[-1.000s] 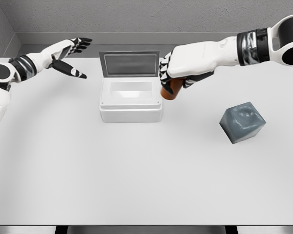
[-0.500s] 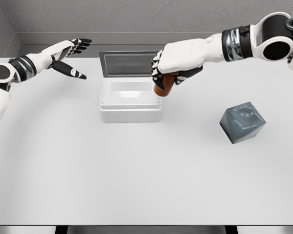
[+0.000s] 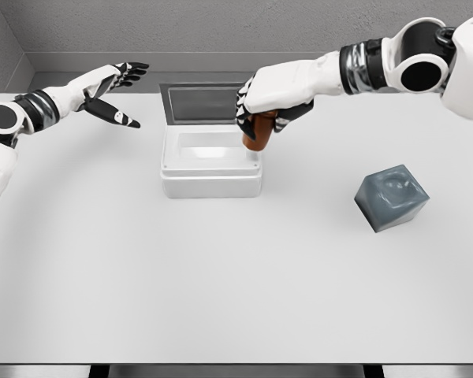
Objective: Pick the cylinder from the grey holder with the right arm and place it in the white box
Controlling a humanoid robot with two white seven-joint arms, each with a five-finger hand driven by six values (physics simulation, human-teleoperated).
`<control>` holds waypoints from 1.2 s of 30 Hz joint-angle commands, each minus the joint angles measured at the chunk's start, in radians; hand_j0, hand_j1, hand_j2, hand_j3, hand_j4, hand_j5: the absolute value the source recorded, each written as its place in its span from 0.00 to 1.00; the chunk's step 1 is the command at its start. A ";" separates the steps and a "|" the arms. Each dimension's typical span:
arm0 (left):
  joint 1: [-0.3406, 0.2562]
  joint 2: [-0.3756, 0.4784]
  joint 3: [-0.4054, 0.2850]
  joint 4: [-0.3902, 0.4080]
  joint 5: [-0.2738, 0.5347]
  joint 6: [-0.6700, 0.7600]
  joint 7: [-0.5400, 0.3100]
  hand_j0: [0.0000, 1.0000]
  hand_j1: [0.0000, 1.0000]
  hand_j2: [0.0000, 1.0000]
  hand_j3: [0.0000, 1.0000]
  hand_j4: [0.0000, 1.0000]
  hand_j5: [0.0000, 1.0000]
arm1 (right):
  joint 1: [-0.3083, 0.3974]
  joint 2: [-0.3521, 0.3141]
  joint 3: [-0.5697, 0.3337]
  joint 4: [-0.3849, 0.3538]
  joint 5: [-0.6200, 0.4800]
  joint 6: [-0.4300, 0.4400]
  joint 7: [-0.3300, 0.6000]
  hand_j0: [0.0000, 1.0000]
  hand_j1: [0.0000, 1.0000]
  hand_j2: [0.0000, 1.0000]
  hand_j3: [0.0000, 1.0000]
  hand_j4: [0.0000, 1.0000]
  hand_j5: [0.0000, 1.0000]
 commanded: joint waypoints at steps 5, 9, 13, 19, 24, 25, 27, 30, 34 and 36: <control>-0.002 0.002 0.000 -0.001 0.007 0.001 0.000 1.00 1.00 1.00 1.00 1.00 1.00 | 0.002 0.004 -0.012 0.004 -0.003 0.002 -0.003 0.79 0.79 0.79 0.79 0.79 0.79; 0.000 0.004 -0.002 -0.006 0.007 0.000 0.000 1.00 1.00 1.00 1.00 1.00 1.00 | 0.011 0.011 -0.012 -0.002 -0.001 0.002 -0.001 0.79 0.79 0.79 0.79 0.79 0.79; 0.003 0.005 -0.002 -0.009 0.007 0.000 0.000 1.00 1.00 1.00 1.00 1.00 1.00 | 0.011 -0.001 -0.032 -0.051 -0.001 0.002 -0.003 0.83 0.83 0.83 0.83 0.83 0.83; 0.003 0.012 -0.002 -0.009 0.007 0.001 0.000 1.00 1.00 1.00 1.00 1.00 1.00 | 0.000 -0.254 -0.153 -0.284 -0.036 0.002 -0.015 0.85 0.85 0.85 0.85 0.85 0.85; 0.005 0.042 -0.066 -0.083 0.009 0.000 0.000 1.00 1.00 1.00 1.00 1.00 1.00 | -0.005 -0.334 -0.154 -0.376 -0.061 0.002 -0.015 0.85 0.85 0.85 0.85 0.85 0.85; 0.006 0.045 -0.069 -0.099 0.015 0.000 0.000 1.00 1.00 1.00 1.00 1.00 1.00 | -0.006 -0.355 -0.154 -0.391 -0.064 0.002 -0.017 0.85 0.85 0.85 0.85 0.85 0.85; 0.006 0.047 -0.074 -0.106 0.016 0.000 0.000 1.00 1.00 1.00 1.00 1.00 1.00 | -0.006 -0.427 -0.154 -0.396 -0.082 0.002 -0.017 0.85 0.85 0.85 0.85 0.85 0.85; 0.006 0.059 -0.114 -0.135 0.033 0.000 0.000 1.00 1.00 1.00 1.00 1.00 1.00 | -0.014 -0.483 -0.151 -0.401 -0.087 0.002 -0.024 0.85 0.85 0.85 0.85 0.85 0.85; 0.005 0.058 -0.141 -0.142 0.039 0.000 0.000 1.00 1.00 1.00 1.00 1.00 1.00 | 0.005 -0.532 -0.125 -0.413 -0.082 0.002 -0.029 1.00 1.00 1.00 1.00 1.00 1.00; 0.008 0.061 -0.144 -0.156 0.044 0.000 0.000 1.00 1.00 1.00 1.00 1.00 1.00 | 0.009 -0.532 -0.102 -0.413 -0.082 0.002 -0.028 1.00 1.00 1.00 1.00 1.00 1.00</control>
